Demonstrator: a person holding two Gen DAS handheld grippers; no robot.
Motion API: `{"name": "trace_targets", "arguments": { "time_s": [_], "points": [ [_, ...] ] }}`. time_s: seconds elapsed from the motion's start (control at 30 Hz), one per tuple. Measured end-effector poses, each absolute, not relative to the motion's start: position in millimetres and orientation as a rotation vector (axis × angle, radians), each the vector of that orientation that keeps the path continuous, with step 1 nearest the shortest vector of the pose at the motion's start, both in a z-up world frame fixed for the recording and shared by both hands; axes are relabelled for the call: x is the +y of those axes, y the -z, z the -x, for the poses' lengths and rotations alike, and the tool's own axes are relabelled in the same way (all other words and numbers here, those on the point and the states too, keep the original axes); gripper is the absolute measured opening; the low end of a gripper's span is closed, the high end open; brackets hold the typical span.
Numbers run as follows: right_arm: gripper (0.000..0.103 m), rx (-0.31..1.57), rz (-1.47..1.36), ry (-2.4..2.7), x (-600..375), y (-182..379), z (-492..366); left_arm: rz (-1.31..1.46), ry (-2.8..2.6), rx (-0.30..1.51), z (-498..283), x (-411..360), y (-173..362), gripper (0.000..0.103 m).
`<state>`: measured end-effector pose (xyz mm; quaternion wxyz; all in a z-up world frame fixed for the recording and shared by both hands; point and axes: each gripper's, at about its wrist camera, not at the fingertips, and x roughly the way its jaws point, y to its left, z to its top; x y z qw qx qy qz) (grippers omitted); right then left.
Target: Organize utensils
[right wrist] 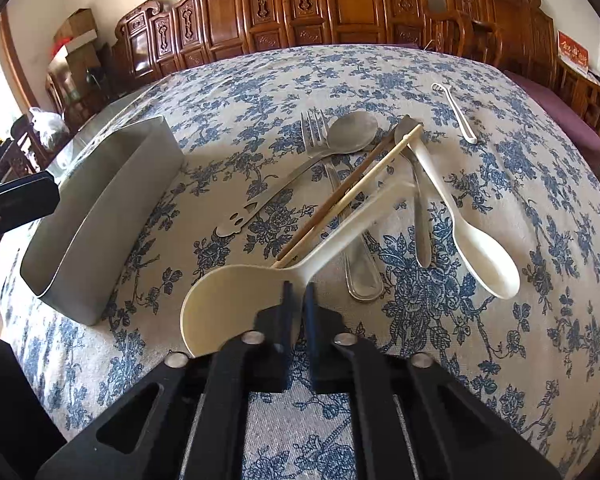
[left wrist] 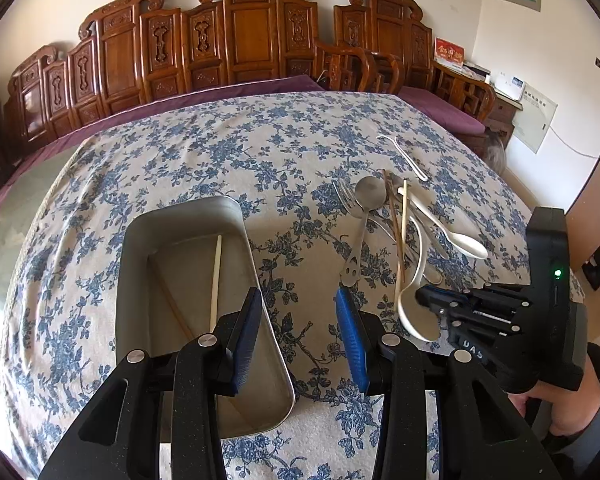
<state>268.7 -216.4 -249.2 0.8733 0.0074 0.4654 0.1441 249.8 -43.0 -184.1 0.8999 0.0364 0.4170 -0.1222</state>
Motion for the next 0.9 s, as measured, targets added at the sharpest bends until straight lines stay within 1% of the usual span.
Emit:
{"name": "trace_targets", "arguments": {
  "time_s": [0.17, 0.53, 0.83, 0.9],
  "points": [
    [0.002, 0.969, -0.021, -0.306, -223, 243, -263, -0.083, 0.25, 0.864, -249, -45, 185, 0.037],
    [0.001, 0.876, -0.051, -0.281, -267, 216, -260, -0.104, 0.279, 0.87, -252, -60, 189, 0.037],
    [0.001, 0.871, -0.071, -0.276, -292, 217, -280, -0.164, 0.321, 0.886, -267, -94, 190, 0.036],
    [0.001, 0.889, -0.074, -0.276, -295, 222, -286, -0.163, 0.337, 0.895, -273, -103, 194, 0.035]
  ]
}}
